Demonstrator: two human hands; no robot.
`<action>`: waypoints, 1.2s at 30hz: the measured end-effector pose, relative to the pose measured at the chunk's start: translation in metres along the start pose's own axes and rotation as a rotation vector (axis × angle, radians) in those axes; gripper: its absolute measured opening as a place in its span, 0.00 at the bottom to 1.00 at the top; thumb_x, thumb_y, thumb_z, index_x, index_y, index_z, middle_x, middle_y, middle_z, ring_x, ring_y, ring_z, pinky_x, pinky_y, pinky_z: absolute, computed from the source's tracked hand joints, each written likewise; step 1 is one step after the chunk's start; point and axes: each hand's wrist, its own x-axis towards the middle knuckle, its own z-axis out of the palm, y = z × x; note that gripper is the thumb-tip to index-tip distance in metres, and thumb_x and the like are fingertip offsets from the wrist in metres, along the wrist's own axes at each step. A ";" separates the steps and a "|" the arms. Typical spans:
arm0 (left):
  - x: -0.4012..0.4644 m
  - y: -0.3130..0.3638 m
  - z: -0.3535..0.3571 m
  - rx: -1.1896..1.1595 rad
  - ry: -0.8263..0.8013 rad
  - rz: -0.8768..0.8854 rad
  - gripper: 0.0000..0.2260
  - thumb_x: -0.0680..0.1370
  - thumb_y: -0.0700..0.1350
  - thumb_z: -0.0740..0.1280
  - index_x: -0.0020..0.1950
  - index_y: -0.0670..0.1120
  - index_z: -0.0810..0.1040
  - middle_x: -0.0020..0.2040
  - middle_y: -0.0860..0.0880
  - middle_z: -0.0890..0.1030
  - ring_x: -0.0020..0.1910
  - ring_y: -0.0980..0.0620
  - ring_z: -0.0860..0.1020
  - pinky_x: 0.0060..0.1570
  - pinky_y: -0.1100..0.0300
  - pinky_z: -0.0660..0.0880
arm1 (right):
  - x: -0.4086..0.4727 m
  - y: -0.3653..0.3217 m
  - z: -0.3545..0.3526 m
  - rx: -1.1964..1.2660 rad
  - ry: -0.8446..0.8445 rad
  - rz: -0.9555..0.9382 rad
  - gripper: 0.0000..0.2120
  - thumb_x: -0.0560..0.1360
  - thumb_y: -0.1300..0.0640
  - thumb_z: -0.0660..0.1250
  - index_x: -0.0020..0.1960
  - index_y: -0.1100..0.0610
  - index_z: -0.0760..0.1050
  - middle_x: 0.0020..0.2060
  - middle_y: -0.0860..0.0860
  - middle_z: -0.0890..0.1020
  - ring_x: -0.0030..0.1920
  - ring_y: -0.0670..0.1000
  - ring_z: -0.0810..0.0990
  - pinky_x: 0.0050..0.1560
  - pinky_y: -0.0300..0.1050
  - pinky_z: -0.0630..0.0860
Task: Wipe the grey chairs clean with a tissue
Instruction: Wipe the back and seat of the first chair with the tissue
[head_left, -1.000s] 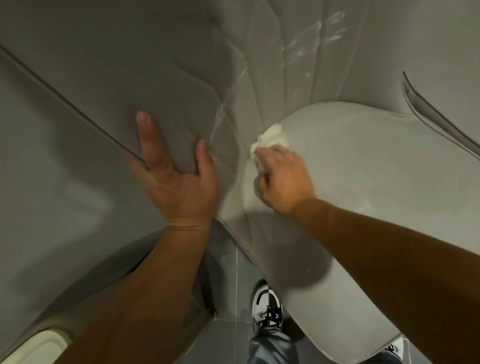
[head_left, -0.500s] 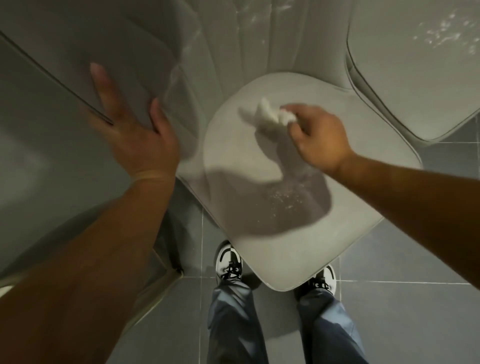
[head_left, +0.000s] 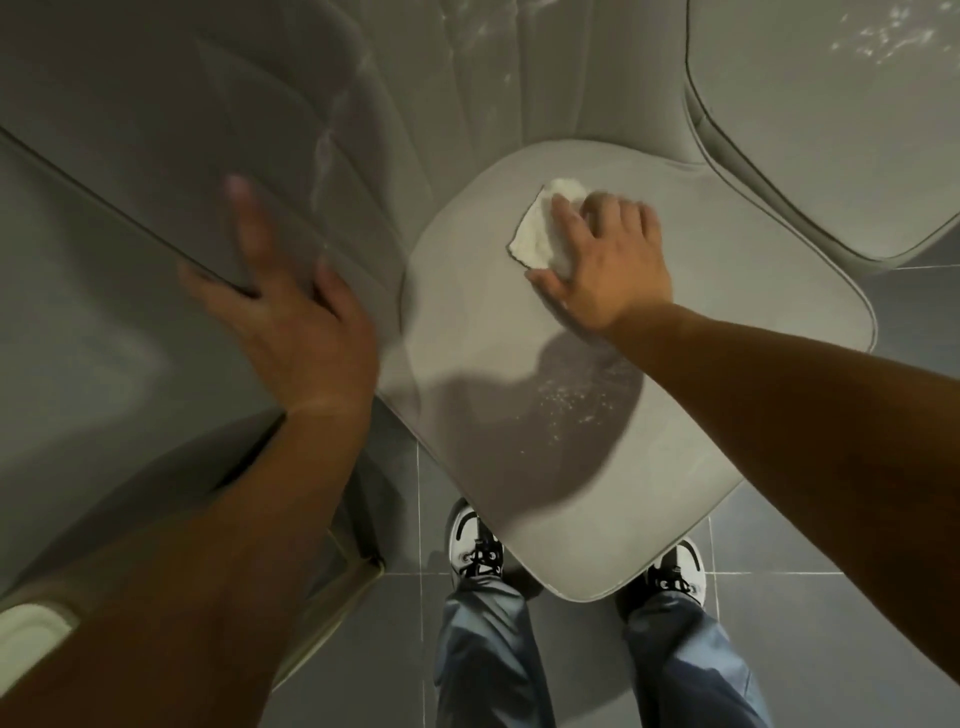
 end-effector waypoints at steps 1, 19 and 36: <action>-0.015 -0.002 -0.003 0.027 -0.086 -0.008 0.35 0.78 0.46 0.65 0.81 0.56 0.52 0.78 0.27 0.51 0.76 0.27 0.58 0.77 0.48 0.59 | 0.004 0.002 0.002 -0.018 -0.031 0.002 0.35 0.76 0.30 0.46 0.78 0.49 0.53 0.75 0.59 0.60 0.74 0.62 0.57 0.74 0.62 0.51; -0.072 0.023 0.072 0.173 -0.551 0.481 0.27 0.80 0.47 0.64 0.80 0.46 0.65 0.81 0.38 0.59 0.81 0.39 0.55 0.78 0.43 0.54 | -0.132 0.059 -0.022 0.495 -0.295 -0.585 0.17 0.82 0.50 0.58 0.68 0.52 0.74 0.66 0.51 0.78 0.67 0.53 0.75 0.67 0.47 0.70; -0.053 0.004 0.103 0.334 -0.904 0.507 0.31 0.79 0.65 0.41 0.83 0.58 0.46 0.84 0.49 0.42 0.82 0.48 0.39 0.79 0.45 0.40 | -0.119 0.022 0.026 0.227 -0.096 -0.519 0.21 0.79 0.50 0.59 0.71 0.53 0.72 0.71 0.54 0.72 0.72 0.60 0.68 0.72 0.59 0.61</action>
